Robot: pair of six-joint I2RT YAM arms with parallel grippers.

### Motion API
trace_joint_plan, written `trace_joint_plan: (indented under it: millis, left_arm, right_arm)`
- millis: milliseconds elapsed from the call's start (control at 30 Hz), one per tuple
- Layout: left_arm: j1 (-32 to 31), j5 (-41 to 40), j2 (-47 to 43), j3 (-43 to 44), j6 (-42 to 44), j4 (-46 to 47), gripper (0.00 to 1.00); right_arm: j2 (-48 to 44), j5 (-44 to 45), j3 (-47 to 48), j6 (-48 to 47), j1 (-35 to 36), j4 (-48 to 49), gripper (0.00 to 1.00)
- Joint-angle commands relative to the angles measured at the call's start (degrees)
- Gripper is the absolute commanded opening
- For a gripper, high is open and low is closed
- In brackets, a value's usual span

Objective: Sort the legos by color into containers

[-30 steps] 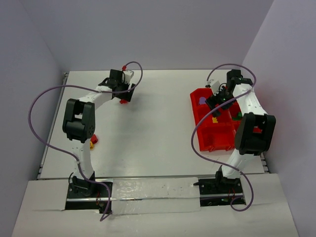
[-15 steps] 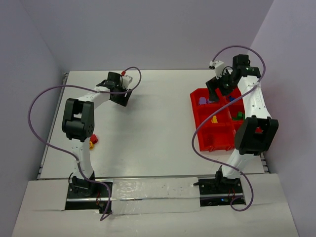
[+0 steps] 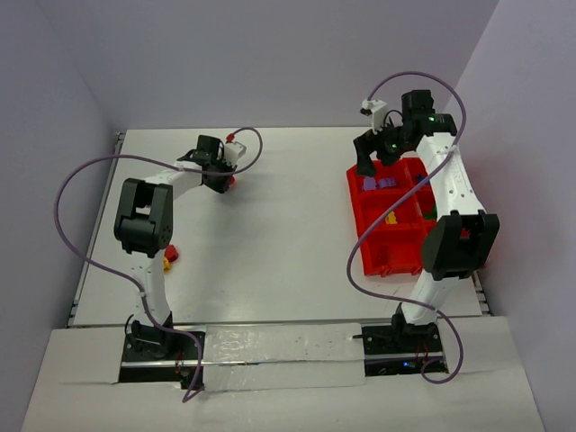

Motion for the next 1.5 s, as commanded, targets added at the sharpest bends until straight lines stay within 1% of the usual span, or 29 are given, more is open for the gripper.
trace_joint_plan:
  millis: [0, 100, 167, 267, 367, 467, 500, 533, 567, 600, 633, 667, 733, 800, 867, 933, 1067, 1167, 1200, 1267, 1400, 1467]
  left_arm:
    - [0.1, 3.3, -2.1, -2.6, 2.2, 3.3, 0.2]
    - [0.1, 5.0, -5.0, -4.5, 3.2, 4.6, 0.0]
    - [0.1, 7.8, -8.1, -6.6, 4.1, 5.8, 0.0]
    - [0.0, 14.3, -13.0, -11.0, 6.1, 8.3, 0.0]
    - [0.0, 20.8, -17.3, -13.2, 6.0, 9.7, 0.0]
    - [-0.2, 22.8, -18.9, -13.0, 5.9, 8.3, 0.0]
    - [0.0, 20.7, -19.0, -12.8, 3.4, 9.1, 0.05]
    - [0.6, 19.0, -18.7, -11.6, -0.3, 9.5, 0.17]
    - [1.0, 17.7, -18.3, -10.7, -2.4, 9.4, 0.5]
    - [1.2, 13.8, -17.7, -9.7, -4.5, 9.5, 0.79]
    - [1.2, 10.5, -16.0, -7.9, -6.7, 8.6, 0.93]
    - [1.2, 9.0, -14.9, -6.0, -8.0, 8.0, 0.99]
    - [1.3, 7.2, -13.5, -3.3, -8.9, 6.9, 0.99]
    - [0.8, 3.3, -12.2, -1.8, -11.9, 7.6, 0.99]
    - [-0.9, -0.4, -10.4, -0.2, -13.0, 6.4, 0.99]
    - [-1.2, -2.0, -7.9, 1.8, -14.7, 5.3, 0.99]
    - [-1.3, -2.4, -4.4, 4.3, -16.2, 2.0, 0.99]
    - [-1.5, -1.6, -2.7, 6.5, -17.1, 0.5, 0.95]
    - [-1.6, -1.6, -2.2, 7.1, -18.8, -0.1, 0.93]
    - [-1.8, -3.1, -0.4, 8.8, -20.8, -2.2, 0.87]
    - [-1.8, -5.0, 1.7, 10.0, -22.5, -4.8, 0.78]
    - [-1.9, -5.8, 2.0, 9.3, -23.8, -4.6, 0.77]
  right_arm:
    - [0.9, -4.1, 2.5, 5.4, 3.7, 3.0, 1.0]
    - [1.9, -7.8, 2.8, 8.8, 5.7, 4.3, 1.0]
    - [2.8, -9.7, 3.4, 12.4, 6.3, 5.6, 1.0]
    - [4.7, -15.2, 5.1, 18.1, 7.0, 7.2, 1.0]
    - [6.8, -18.6, 6.1, 22.1, 8.1, 8.9, 1.0]
    - [8.2, -19.7, 7.1, 24.0, 8.6, 9.9, 1.0]
    - [8.7, -19.9, 7.6, 24.2, 8.7, 10.0, 1.0]
    - [8.9, -20.0, 7.9, 24.4, 8.8, 10.2, 1.0]
    - [9.0, -19.9, 7.9, 24.5, 8.9, 10.4, 1.0]
    - [9.0, -19.8, 7.8, 24.5, 8.9, 10.5, 1.0]
    - [8.9, -19.4, 7.7, 24.5, 8.9, 10.5, 1.0]
    - [8.8, -19.2, 7.6, 24.3, 8.9, 10.6, 1.0]
    - [8.8, -18.3, 7.8, 23.8, 8.9, 10.6, 1.0]
    - [9.2, -17.2, 8.6, 23.3, 9.0, 10.4, 1.0]
    - [9.4, -16.3, 9.0, 22.8, 8.9, 10.1, 1.0]
    - [9.4, -15.2, 9.3, 22.3, 8.9, 9.9, 1.0]
    - [9.3, -14.1, 9.1, 21.7, 8.9, 9.8, 1.0]
    - [9.6, -13.5, 9.2, 21.5, 8.9, 9.8, 1.0]
    - [9.7, -13.4, 9.3, 21.5, 8.9, 9.8, 1.0]
    - [10.1, -13.3, 9.8, 21.4, 8.9, 9.8, 1.0]
    - [10.5, -13.1, 10.4, 21.5, 8.9, 9.9, 1.0]
    - [10.5, -13.1, 10.3, 21.4, 8.9, 10.0, 1.0]
